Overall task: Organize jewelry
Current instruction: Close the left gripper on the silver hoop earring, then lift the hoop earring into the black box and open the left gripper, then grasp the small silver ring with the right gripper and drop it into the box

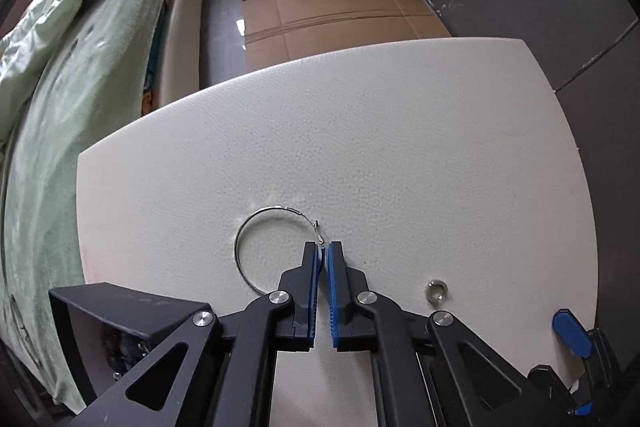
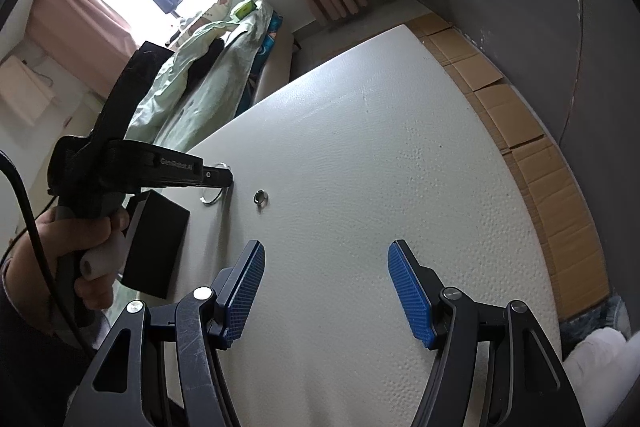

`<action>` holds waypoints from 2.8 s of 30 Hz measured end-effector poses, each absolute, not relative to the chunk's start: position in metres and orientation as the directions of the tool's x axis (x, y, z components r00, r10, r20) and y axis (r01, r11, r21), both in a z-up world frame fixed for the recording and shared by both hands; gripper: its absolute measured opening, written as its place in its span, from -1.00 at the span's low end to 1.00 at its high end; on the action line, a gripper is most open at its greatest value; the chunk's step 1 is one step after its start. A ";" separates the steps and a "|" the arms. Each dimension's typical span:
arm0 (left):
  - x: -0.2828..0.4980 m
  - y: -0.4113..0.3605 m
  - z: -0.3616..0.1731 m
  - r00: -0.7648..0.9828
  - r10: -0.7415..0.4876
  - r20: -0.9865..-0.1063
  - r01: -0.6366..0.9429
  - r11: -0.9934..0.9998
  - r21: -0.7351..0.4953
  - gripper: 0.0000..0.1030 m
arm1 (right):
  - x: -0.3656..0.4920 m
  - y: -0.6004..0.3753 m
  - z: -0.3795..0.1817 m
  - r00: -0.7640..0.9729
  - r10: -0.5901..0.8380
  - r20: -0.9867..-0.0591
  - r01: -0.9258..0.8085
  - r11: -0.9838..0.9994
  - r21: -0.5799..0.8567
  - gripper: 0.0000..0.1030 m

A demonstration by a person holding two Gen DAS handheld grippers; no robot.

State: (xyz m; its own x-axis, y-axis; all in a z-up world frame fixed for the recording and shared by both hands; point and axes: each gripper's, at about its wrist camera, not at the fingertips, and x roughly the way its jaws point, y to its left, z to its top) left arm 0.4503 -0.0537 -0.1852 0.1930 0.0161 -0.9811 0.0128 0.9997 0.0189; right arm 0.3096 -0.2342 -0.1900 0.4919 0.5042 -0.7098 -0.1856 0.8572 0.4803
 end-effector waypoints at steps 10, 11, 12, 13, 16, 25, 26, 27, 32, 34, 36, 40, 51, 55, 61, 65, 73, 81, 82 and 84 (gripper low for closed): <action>0.443 -0.053 -0.185 0.177 0.031 -0.984 -0.002 1.000 0.031 -0.80 | 0.310 -0.237 -0.190 0.493 0.515 -0.701 -0.186 0.850 0.493 0.28; 0.443 -0.053 -0.185 0.179 0.028 -0.983 0.000 1.000 0.029 -0.80 | 0.310 -0.237 -0.189 0.494 0.514 -0.701 -0.186 0.850 0.493 0.28; 0.443 -0.052 -0.185 0.182 0.025 -0.983 0.001 1.000 0.025 -0.80 | 0.310 -0.237 -0.189 0.494 0.514 -0.701 -0.185 0.850 0.493 0.28; 0.442 -0.052 -0.185 0.185 0.018 -0.982 0.006 1.000 0.020 -0.81 | 0.310 -0.237 -0.189 0.494 0.514 -0.701 -0.184 0.850 0.493 0.28; 0.439 -0.051 -0.184 0.197 0.000 -0.980 0.022 1.000 0.004 -0.84 | 0.310 -0.236 -0.190 0.494 0.512 -0.703 -0.184 0.852 0.491 0.28; 0.429 -0.043 -0.156 0.258 -0.050 -0.965 0.039 0.998 -0.042 -0.96 | 0.317 -0.225 -0.186 0.482 0.486 -0.729 -0.245 0.873 0.421 0.28; 0.428 -0.042 -0.152 0.265 -0.059 -0.963 0.039 0.998 -0.050 -0.96 | 0.318 -0.223 -0.184 0.480 0.483 -0.732 -0.258 0.875 0.408 0.28; 0.427 -0.040 -0.148 0.272 -0.068 -0.960 0.039 0.997 -0.060 -0.96 | 0.319 -0.220 -0.183 0.478 0.482 -0.735 -0.269 0.876 0.399 0.27; 0.420 -0.026 -0.122 0.322 -0.118 -0.939 0.034 0.993 -0.114 -0.97 | 0.325 -0.202 -0.178 0.459 0.470 -0.754 -0.342 0.877 0.339 0.07; 0.414 -0.018 -0.112 0.345 -0.136 -0.929 0.031 0.990 -0.134 -0.97 | 0.328 -0.194 -0.180 0.447 0.465 -0.764 -0.362 0.875 0.321 -0.01; 0.411 -0.013 -0.104 0.359 -0.150 -0.921 0.030 0.988 -0.149 -0.97 | 0.331 -0.187 -0.181 0.437 0.464 -0.771 -0.380 0.872 0.310 -0.09; 0.400 0.003 -0.090 0.392 -0.179 -0.902 0.028 0.983 -0.183 -0.97 | 0.335 -0.169 -0.182 0.421 0.461 -0.781 -0.429 0.860 0.276 -0.26; 0.375 0.045 -0.075 0.438 -0.216 -0.873 0.016 0.973 -0.232 -0.97 | 0.347 -0.141 -0.190 0.396 0.428 -0.813 -0.493 0.845 0.205 -0.46; 0.367 0.056 -0.076 0.445 -0.231 -0.865 0.018 0.968 -0.249 -0.97 | 0.349 -0.135 -0.189 0.395 0.418 -0.818 -0.505 0.843 0.187 -0.48; 0.359 0.067 -0.085 0.442 -0.249 -0.862 0.015 0.963 -0.270 -0.97 | 0.354 -0.124 -0.187 0.402 0.380 -0.833 -0.515 0.846 0.138 -0.48; 0.356 0.076 -0.093 0.446 -0.238 -0.863 0.000 0.964 -0.266 -0.97 | 0.355 -0.115 -0.186 0.416 0.346 -0.841 -0.521 0.849 0.092 -0.49; 0.354 0.092 -0.109 0.419 -0.232 -0.878 -0.017 0.965 -0.263 -0.58 | 0.359 -0.111 -0.180 0.426 0.316 -0.848 -0.504 0.861 0.068 -0.73; 0.337 0.111 -0.100 0.488 -0.249 -0.837 -0.041 0.951 -0.307 0.20 | 0.348 -0.094 -0.151 0.437 0.388 -0.812 -0.540 0.835 0.109 -0.73; 0.337 0.112 -0.098 0.490 -0.246 -0.836 -0.043 0.951 -0.306 0.20 | 0.345 -0.090 -0.146 0.437 0.401 -0.805 -0.549 0.828 0.115 -0.73; 0.333 0.116 -0.097 0.496 -0.241 -0.834 -0.053 0.950 -0.307 0.20 | 0.341 -0.080 -0.136 0.438 0.422 -0.794 -0.569 0.814 0.119 -0.73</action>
State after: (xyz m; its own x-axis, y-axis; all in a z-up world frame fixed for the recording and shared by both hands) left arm 0.3334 0.1162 -0.0974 0.4958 -0.2415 -0.8342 -0.0531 0.9503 -0.3067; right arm 0.3411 -0.0797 -0.1356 0.4378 0.4223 -0.7937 -0.5688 0.8138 0.1192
